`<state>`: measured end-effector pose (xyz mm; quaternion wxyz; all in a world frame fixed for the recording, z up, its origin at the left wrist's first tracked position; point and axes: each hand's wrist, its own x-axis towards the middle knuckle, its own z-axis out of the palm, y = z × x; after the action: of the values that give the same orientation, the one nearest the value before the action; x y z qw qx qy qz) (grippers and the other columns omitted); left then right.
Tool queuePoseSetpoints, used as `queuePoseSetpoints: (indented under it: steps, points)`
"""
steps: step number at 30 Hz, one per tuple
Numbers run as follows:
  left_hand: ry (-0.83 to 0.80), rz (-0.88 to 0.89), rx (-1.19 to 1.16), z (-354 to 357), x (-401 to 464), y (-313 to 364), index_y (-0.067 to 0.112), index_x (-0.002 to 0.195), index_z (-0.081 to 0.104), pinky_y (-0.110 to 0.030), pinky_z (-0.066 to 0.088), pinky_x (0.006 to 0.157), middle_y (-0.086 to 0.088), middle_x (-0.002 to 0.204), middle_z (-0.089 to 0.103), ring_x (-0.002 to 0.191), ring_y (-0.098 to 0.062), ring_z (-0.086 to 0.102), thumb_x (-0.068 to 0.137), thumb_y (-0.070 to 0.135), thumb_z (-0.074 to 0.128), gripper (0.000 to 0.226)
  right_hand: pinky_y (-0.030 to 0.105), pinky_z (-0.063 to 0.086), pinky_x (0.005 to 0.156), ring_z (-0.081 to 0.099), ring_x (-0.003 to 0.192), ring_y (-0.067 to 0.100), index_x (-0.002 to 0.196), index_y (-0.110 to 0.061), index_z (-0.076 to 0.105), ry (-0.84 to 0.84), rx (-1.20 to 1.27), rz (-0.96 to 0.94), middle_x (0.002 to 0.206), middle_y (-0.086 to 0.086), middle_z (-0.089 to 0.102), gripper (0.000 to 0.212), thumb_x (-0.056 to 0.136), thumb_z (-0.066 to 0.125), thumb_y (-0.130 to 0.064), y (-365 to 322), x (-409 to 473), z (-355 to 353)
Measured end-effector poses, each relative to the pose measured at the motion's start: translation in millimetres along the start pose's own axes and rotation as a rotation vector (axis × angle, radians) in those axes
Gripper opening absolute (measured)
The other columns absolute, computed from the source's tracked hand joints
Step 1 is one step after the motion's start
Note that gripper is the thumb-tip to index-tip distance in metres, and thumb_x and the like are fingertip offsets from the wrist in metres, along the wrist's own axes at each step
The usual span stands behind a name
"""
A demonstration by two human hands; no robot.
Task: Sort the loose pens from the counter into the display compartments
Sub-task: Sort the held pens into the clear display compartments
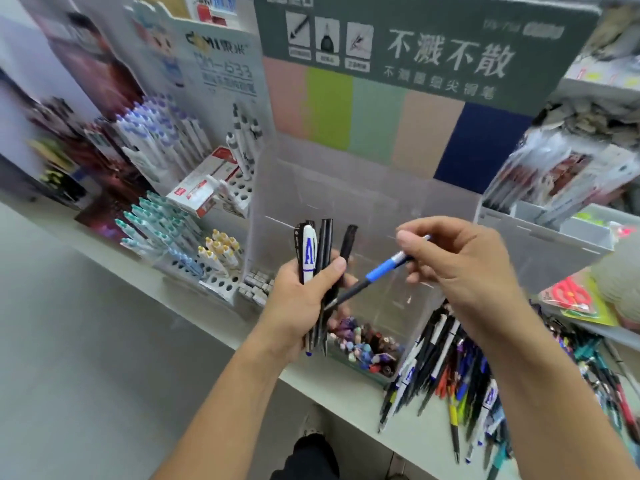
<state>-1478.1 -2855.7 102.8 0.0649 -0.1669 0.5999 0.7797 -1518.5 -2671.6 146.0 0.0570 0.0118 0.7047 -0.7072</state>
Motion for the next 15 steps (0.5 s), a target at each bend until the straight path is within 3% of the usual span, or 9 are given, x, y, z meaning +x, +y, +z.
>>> queuePoseSetpoints:
  steps: [3,6,9,12,15]
  points:
    - [0.172,0.043,-0.073,-43,29,15,0.012,0.095,0.061,-0.02,0.031,0.036,-0.001,0.067,0.058,0.042,-0.011,0.042,0.1,0.019,0.059,0.009,0.02,0.057,0.061,0.067,0.059,0.011,0.093,-0.012,0.072,0.246,-0.03,-0.337,0.071,0.0,0.07,0.004,0.09,0.073,-0.011,-35,21,2]
    - [0.088,0.009,-0.079,-64,45,26,0.009,0.103,0.061,-0.019,0.028,0.036,-0.001,0.066,0.055,0.041,-0.009,0.037,0.1,0.021,0.058,0.012,0.022,0.056,0.066,0.072,0.067,0.011,0.091,-0.019,0.071,0.299,-0.243,-0.6,0.081,0.001,0.072,0.008,0.089,0.078,-0.017,-55,50,30]
    - [-0.008,0.017,-0.099,-59,53,28,0.011,0.09,0.059,-0.019,0.029,0.036,-0.006,0.068,0.059,0.04,-0.011,0.038,0.101,0.018,0.056,0.013,0.023,0.056,0.07,0.07,0.074,0.01,0.092,-0.015,0.074,0.331,-0.504,-0.773,0.085,-0.002,0.072,0.006,0.088,0.078,-0.018,-57,80,58]
    - [-0.003,0.009,-0.099,-56,59,24,0.02,0.066,0.071,-0.021,0.033,0.036,-0.012,0.066,0.056,0.042,-0.014,0.041,0.101,0.019,0.054,0.04,0.022,0.055,0.072,0.066,0.075,0.01,0.091,-0.011,0.074,0.277,-0.64,-0.819,0.085,-0.002,0.071,0.006,0.086,0.078,-0.013,-54,103,73]
    - [0.015,-0.006,-0.12,-53,58,24,0.012,0.089,0.069,-0.021,0.037,0.037,-0.01,0.076,0.069,0.047,-0.014,0.049,0.099,0.018,0.059,0.015,0.032,0.056,0.079,0.066,0.08,0.015,0.091,-0.011,0.076,0.161,-0.834,-0.712,0.088,0.002,0.073,0.01,0.082,0.08,-0.011,-46,126,89]
